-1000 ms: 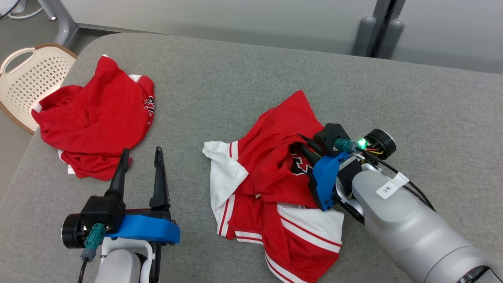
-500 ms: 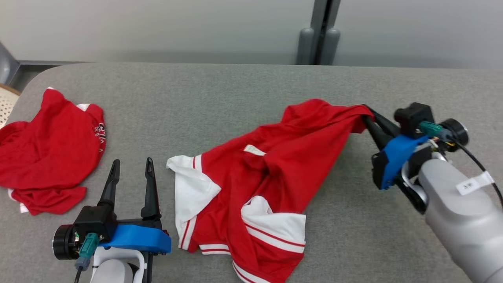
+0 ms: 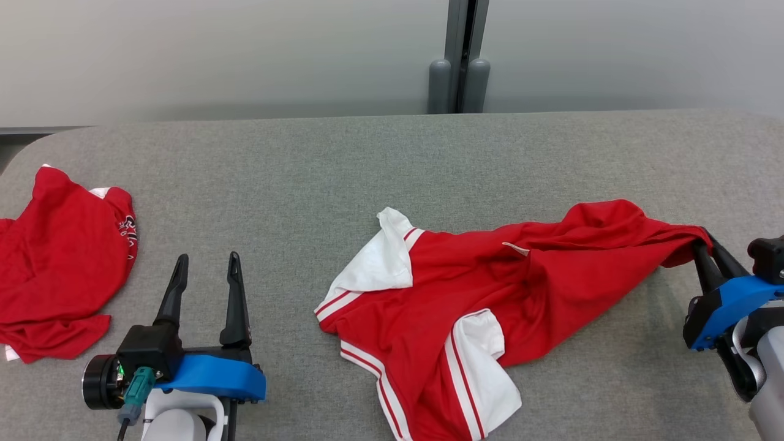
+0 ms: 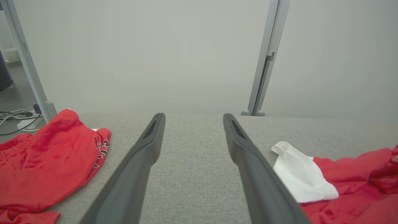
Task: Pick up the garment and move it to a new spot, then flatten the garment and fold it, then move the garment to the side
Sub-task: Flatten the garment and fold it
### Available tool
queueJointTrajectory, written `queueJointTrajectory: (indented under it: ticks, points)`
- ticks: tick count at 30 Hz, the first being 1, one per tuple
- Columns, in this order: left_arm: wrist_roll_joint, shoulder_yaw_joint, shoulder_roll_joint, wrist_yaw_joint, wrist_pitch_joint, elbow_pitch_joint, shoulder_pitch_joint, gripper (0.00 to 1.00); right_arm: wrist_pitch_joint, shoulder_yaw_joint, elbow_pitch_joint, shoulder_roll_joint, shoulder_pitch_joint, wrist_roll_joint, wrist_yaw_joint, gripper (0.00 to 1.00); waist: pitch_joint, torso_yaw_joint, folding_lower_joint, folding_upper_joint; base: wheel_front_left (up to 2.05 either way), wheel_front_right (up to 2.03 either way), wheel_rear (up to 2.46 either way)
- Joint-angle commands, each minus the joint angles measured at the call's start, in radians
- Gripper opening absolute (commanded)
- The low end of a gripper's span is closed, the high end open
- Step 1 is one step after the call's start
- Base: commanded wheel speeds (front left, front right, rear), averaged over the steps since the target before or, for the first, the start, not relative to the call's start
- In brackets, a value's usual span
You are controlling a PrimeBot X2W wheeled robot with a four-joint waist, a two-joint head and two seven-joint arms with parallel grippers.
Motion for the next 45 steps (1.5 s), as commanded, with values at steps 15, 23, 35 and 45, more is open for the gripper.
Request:
queueJointTrajectory:
  ticks: [15, 23, 35, 45]
  points:
    - [0.019, 0.016, -0.001, -0.011, -0.005, -0.007, 0.029, 1.00, -0.005, -0.244, -0.439, 0.161, 0.134, -0.155, 0.000, 1.00, -0.027, -0.031, 0.0000, 0.0000, 0.00, 0.00, 0.00]
    - [0.024, 0.018, 0.000, -0.010, -0.005, -0.008, 0.028, 1.00, -0.005, -0.242, -0.608, 0.279, 0.256, -0.220, 0.000, 1.00, -0.029, -0.026, 0.0000, 0.0000, 0.00, 0.00, 0.00]
    - [0.033, 0.032, -0.001, -0.018, -0.005, -0.008, 0.017, 1.00, -0.005, -0.250, -0.637, 0.367, 0.377, -0.281, 0.000, 1.00, -0.009, -0.026, 0.0000, 0.0000, 0.00, 0.00, 0.00]
    - [0.043, -0.023, -0.001, -0.037, -0.005, 0.039, -0.028, 1.00, -0.005, -0.228, -0.621, 0.376, 0.343, -0.275, 0.000, 1.00, 0.008, -0.060, 0.0000, 0.0000, 0.00, 0.00, 0.00]
